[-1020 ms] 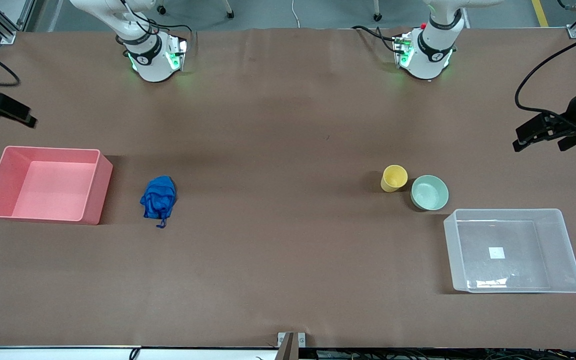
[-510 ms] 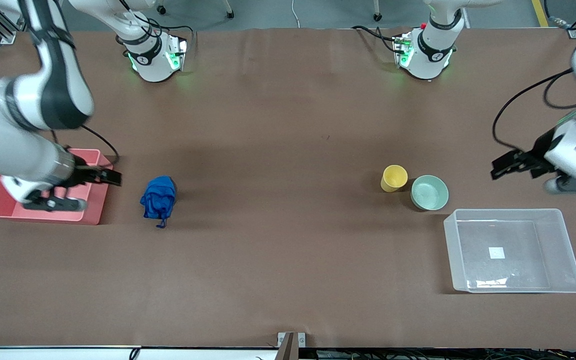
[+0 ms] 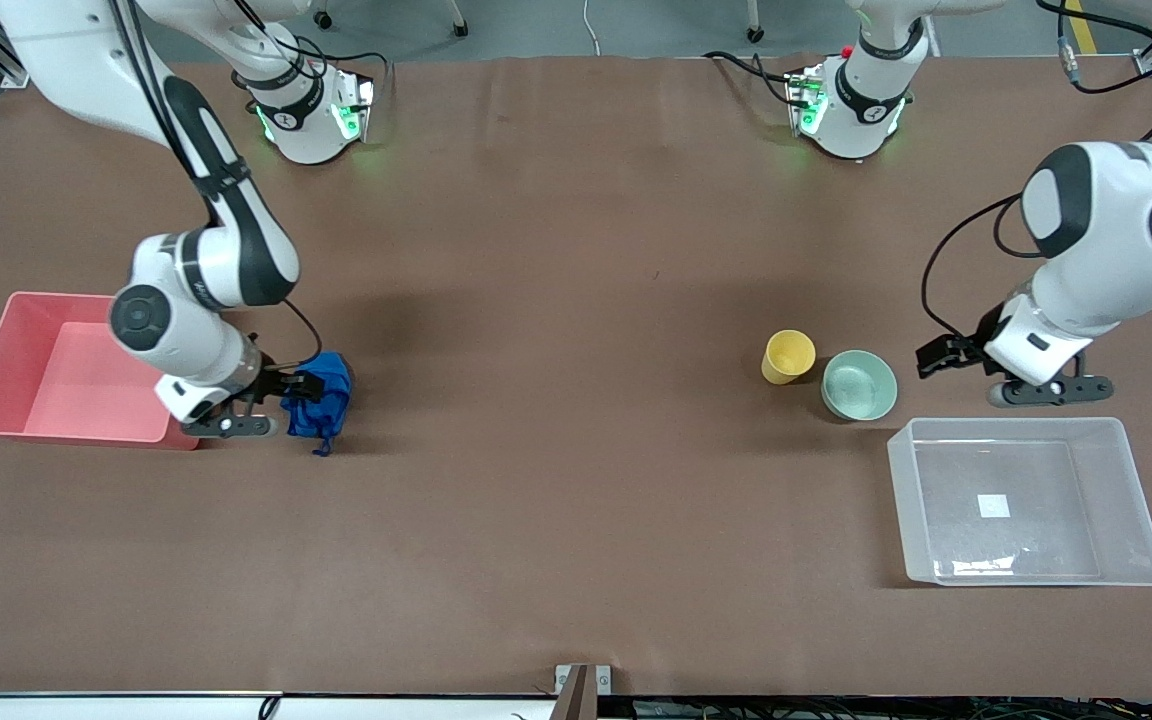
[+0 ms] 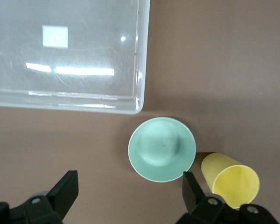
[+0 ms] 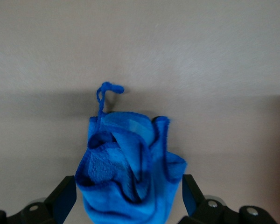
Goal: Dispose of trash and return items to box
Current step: 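Reach the right gripper to the blue bag while the left gripper reaches the bowl, then lift the blue bag into the pink bin while the left gripper grasps the bowl, then release the bag in the bin while the left gripper lowers the bowl into the box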
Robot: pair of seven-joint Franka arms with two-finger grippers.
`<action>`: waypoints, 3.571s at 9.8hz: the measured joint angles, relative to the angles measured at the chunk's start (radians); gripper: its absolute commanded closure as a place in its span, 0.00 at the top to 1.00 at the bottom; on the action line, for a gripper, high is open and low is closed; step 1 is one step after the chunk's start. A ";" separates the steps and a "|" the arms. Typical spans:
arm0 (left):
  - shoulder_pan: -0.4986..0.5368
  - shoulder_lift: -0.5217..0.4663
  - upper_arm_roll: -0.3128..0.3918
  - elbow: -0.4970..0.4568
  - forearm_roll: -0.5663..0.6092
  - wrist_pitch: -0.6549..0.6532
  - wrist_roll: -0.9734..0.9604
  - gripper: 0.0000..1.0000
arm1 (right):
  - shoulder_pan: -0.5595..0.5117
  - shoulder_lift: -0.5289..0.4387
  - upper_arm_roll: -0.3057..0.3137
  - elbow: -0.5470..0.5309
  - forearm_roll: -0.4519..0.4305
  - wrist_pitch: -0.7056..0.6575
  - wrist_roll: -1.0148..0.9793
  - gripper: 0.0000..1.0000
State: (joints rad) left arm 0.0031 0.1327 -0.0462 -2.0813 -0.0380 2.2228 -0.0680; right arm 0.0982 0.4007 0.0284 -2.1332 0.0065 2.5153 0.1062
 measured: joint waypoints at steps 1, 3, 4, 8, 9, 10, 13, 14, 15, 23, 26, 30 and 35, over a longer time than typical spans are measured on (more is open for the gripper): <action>0.000 0.011 0.000 -0.038 0.000 0.049 0.000 0.98 | 0.007 0.019 0.000 -0.008 0.000 0.023 0.000 0.92; 0.000 0.053 0.000 -0.087 0.000 0.123 0.000 0.97 | 0.008 0.034 -0.001 -0.014 -0.001 0.070 -0.001 0.76; 0.001 0.083 0.000 -0.095 0.000 0.156 0.000 0.97 | 0.008 0.042 -0.002 -0.018 -0.004 0.092 -0.001 0.57; 0.005 0.207 0.001 -0.099 0.000 0.276 0.000 0.89 | -0.002 0.053 -0.007 -0.035 -0.029 0.126 0.010 0.01; 0.005 0.226 0.001 -0.099 0.000 0.291 0.000 0.82 | -0.006 0.052 -0.007 -0.035 -0.029 0.123 0.030 0.01; 0.005 0.241 0.001 -0.100 0.000 0.306 0.000 0.71 | -0.006 0.048 -0.005 -0.032 -0.029 0.105 0.048 0.01; 0.006 0.271 0.000 -0.100 0.000 0.338 0.000 0.11 | -0.006 -0.075 0.002 0.053 -0.027 -0.187 0.084 0.01; 0.006 0.275 0.000 -0.100 0.000 0.341 0.000 0.03 | -0.011 -0.155 0.001 0.119 -0.022 -0.354 0.091 0.01; 0.006 0.277 0.000 -0.100 0.000 0.343 0.001 0.00 | -0.029 -0.231 -0.001 0.197 -0.020 -0.535 0.084 0.01; 0.007 0.132 -0.003 0.064 0.000 0.124 0.075 0.00 | -0.122 -0.187 -0.447 -0.062 -0.089 -0.074 -0.632 0.05; 0.051 0.157 -0.001 0.297 0.000 -0.052 0.131 0.00 | -0.104 -0.081 -0.433 -0.111 -0.007 0.022 -0.630 0.58; 0.135 0.394 0.000 0.553 -0.001 -0.103 0.252 0.00 | -0.071 -0.044 -0.412 -0.083 0.047 -0.003 -0.626 1.00; 0.182 0.575 0.001 0.675 -0.001 -0.102 0.360 0.01 | -0.068 -0.190 -0.358 0.392 0.052 -0.742 -0.408 1.00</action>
State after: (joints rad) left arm 0.1849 0.7076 -0.0447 -1.4059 -0.0395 2.1210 0.2923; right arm 0.0298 0.2109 -0.3298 -1.7416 0.0583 1.7737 -0.3016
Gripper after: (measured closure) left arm 0.960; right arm 0.000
